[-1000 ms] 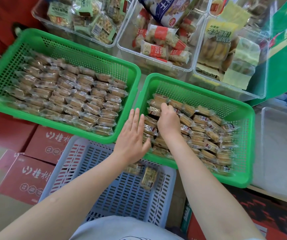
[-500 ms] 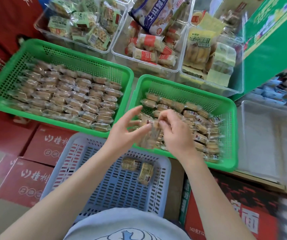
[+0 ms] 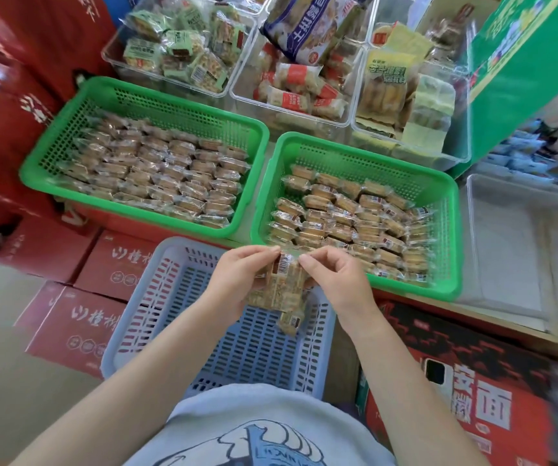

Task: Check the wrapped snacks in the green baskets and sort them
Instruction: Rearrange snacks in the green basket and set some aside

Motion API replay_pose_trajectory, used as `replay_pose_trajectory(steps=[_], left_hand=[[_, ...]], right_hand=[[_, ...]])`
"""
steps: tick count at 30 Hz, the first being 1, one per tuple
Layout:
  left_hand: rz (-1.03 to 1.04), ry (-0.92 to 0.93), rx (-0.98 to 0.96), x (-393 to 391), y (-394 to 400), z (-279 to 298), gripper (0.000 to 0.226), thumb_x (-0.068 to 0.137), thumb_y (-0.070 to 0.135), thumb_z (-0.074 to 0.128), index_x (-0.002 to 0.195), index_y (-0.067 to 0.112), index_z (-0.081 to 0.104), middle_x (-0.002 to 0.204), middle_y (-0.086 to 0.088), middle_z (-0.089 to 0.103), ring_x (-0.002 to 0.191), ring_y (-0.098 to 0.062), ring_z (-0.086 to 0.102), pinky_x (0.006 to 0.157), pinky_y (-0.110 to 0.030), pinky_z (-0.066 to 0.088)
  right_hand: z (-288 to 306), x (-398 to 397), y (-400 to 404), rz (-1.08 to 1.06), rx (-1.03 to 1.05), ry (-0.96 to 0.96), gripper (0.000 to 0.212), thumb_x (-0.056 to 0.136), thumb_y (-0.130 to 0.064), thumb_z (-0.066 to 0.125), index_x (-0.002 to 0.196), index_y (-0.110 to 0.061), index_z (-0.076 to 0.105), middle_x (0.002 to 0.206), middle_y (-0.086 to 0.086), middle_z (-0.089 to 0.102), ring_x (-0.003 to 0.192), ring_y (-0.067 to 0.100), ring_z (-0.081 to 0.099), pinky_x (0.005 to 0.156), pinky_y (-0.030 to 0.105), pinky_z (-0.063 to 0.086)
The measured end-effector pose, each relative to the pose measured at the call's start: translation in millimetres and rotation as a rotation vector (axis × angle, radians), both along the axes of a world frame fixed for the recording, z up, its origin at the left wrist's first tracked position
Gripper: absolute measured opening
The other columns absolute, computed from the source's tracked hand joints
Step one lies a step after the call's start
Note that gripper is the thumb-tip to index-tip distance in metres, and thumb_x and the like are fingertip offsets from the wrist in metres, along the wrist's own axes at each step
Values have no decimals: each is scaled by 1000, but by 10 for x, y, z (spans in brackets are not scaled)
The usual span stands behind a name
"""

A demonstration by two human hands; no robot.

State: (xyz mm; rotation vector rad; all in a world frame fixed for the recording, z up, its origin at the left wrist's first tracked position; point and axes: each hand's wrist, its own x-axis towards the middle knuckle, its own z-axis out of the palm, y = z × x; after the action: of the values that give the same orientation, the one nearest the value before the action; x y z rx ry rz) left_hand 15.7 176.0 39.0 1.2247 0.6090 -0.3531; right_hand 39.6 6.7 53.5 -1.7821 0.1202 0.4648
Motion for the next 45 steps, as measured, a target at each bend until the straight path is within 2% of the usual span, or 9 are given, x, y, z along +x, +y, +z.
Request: replay_pose_trajectory(steps=[3, 7, 11, 15, 18, 29, 32, 39, 45], left_hand=[[-14, -22, 36, -103, -45, 30, 24, 96, 24, 67, 99, 2, 75, 98, -21, 75, 83, -26, 67, 82, -41, 55], [-184, -70, 109, -234, -104, 76, 22, 94, 30, 69, 98, 10, 74, 84, -5, 77, 76, -16, 72, 65, -27, 57], [-360, -91, 171, -353, -129, 43, 26, 83, 25, 82, 105, 16, 72, 85, 1, 76, 74, -9, 71, 60, -23, 53], [-91, -55, -34, -419, -66, -25, 57, 73, 21, 84, 126, 11, 64, 107, -14, 75, 92, -29, 75, 73, -37, 63], [64, -55, -224, -466, 8, -47, 68, 71, 12, 79, 133, 8, 55, 119, -18, 71, 101, -32, 73, 77, -35, 63], [-62, -125, -109, -528, 201, -155, 61, 68, 12, 84, 127, 15, 66, 119, -17, 72, 115, -41, 66, 108, -57, 42], [-70, -117, -139, -524, 208, -154, 62, 67, 12, 83, 126, 14, 65, 118, -15, 73, 114, -37, 68, 99, -46, 53], [-177, -75, -131, -517, 222, -160, 59, 65, 12, 91, 119, 12, 66, 107, -8, 76, 100, -25, 73, 80, -30, 60], [-422, -90, 38, -426, 164, -32, 50, 78, 46, 74, 125, 31, 63, 109, 1, 76, 101, -16, 72, 91, -29, 56]], right_hand=[[42, -103, -34, -31, -20, -44, 19, 93, -12, 69, 74, -9, 67, 59, -10, 65, 57, 3, 60, 55, 16, 48], [68, -197, -130, -61, -12, -8, 24, 94, -19, 69, 77, -3, 67, 71, 18, 65, 66, 21, 61, 66, 42, 54], [63, -300, -158, -61, -15, 17, 21, 96, -23, 65, 85, -6, 69, 77, 15, 64, 70, 20, 58, 69, 37, 52], [26, -400, -148, -126, 107, 125, 21, 99, -29, 62, 105, -9, 66, 91, 5, 73, 78, 13, 69, 65, 22, 55], [-9, -461, -157, -77, 116, 160, 18, 97, -22, 64, 110, -8, 66, 96, 6, 74, 84, 20, 71, 77, 34, 59], [-14, -494, 10, -140, 153, 93, 7, 94, -19, 69, 97, -13, 69, 89, 3, 71, 84, 17, 67, 77, 36, 57], [-25, -484, 36, -166, 138, 54, 5, 96, -15, 66, 96, -12, 70, 88, 5, 72, 79, 17, 66, 70, 30, 54], [-42, -461, 49, 36, -454, -484, 10, 99, -10, 57, 91, -9, 64, 85, -2, 58, 73, 8, 52, 65, 10, 40], [-37, -360, 6, 246, -546, -524, 10, 99, -5, 55, 92, -7, 61, 87, -4, 52, 86, 14, 46, 74, 15, 33]])
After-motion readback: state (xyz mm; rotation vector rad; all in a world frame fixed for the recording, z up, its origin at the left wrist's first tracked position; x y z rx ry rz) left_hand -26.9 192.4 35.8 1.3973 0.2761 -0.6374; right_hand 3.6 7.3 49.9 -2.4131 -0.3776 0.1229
